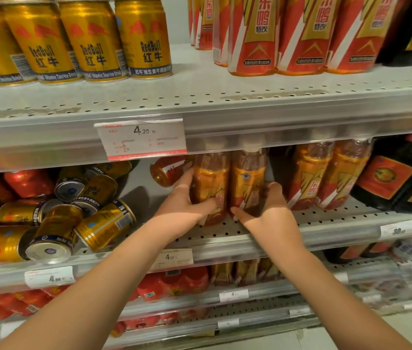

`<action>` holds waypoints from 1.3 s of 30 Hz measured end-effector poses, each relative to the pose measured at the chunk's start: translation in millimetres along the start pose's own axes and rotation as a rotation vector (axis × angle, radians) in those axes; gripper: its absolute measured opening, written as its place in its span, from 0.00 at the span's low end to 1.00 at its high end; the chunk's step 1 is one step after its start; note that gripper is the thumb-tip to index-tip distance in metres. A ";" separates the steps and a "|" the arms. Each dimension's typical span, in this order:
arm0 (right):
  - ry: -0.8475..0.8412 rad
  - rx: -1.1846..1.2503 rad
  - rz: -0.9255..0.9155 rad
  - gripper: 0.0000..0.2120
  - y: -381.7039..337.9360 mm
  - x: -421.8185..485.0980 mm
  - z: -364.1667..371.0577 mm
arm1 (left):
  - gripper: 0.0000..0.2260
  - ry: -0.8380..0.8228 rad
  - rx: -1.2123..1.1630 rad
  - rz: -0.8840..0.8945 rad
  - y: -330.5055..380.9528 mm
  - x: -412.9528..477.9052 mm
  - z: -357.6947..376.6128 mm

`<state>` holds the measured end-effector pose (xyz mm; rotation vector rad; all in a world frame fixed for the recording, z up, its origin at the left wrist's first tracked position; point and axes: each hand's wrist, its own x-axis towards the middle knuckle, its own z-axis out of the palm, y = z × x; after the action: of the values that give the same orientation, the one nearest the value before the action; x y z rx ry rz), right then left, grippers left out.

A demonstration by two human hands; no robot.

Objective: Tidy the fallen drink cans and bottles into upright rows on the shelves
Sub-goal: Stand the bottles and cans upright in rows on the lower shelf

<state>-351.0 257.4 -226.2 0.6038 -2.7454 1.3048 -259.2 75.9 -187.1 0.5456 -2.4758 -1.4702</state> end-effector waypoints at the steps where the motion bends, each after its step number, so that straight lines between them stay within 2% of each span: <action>1: 0.040 -0.013 -0.002 0.41 -0.4 -5.0 -0.4 | 0.29 -0.003 0.042 0.011 2.0 1.1 0.9; 6: 0.226 -0.219 -0.016 0.41 3.6 -17.9 -11.0 | 0.27 -0.025 0.087 0.042 16.0 5.0 15.1; 9: 0.249 -0.194 0.030 0.41 7.8 -15.5 -18.9 | 0.32 0.003 0.097 0.021 23.3 10.1 28.4; 16: 0.273 -0.138 0.058 0.37 16.9 -5.0 -31.0 | 0.32 0.038 0.121 -0.010 31.1 13.3 46.9; 20: 0.271 -0.119 0.067 0.27 17.1 -7.5 -26.0 | 0.32 0.026 0.113 -0.006 32.4 13.7 45.4; 23: 0.255 -0.092 -0.030 0.17 11.9 -16.4 -20.8 | 0.32 -0.040 0.137 0.035 31.1 12.4 36.2; 25: 0.212 -0.055 -0.107 0.13 7.3 -26.7 -17.2 | 0.26 -0.066 0.151 0.082 25.4 13.2 21.2; 27: 0.178 0.007 -0.208 0.10 0.7 -37.4 -12.1 | 0.19 0.046 0.163 0.115 19.4 17.6 0.4; 29: 0.148 0.049 -0.317 0.08 -6.7 -43.7 -3.4 | 0.14 0.241 0.271 0.130 14.5 29.6 -18.5; 31: 0.101 0.050 -0.391 0.08 -11.2 -45.1 8.9 | 0.14 0.377 0.478 0.123 9.3 47.7 -30.3; 33: 0.063 0.017 -0.445 0.09 -11.4 -43.9 22.7 | 0.18 0.399 0.670 0.064 4.5 63.8 -33.7; 36: 0.013 -0.010 -0.459 0.07 -5.8 -41.0 37.3 | 0.26 0.324 0.801 0.001 -8.0 74.3 -27.6; 39: 0.007 -0.073 -0.443 0.04 -1.5 -38.6 42.0 | 0.27 0.367 0.993 0.037 -18.3 75.1 -22.5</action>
<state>-309.5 237.4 -260.0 1.1149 -2.4372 1.0915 -315.6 18.8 -192.9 0.8059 -2.7048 0.0051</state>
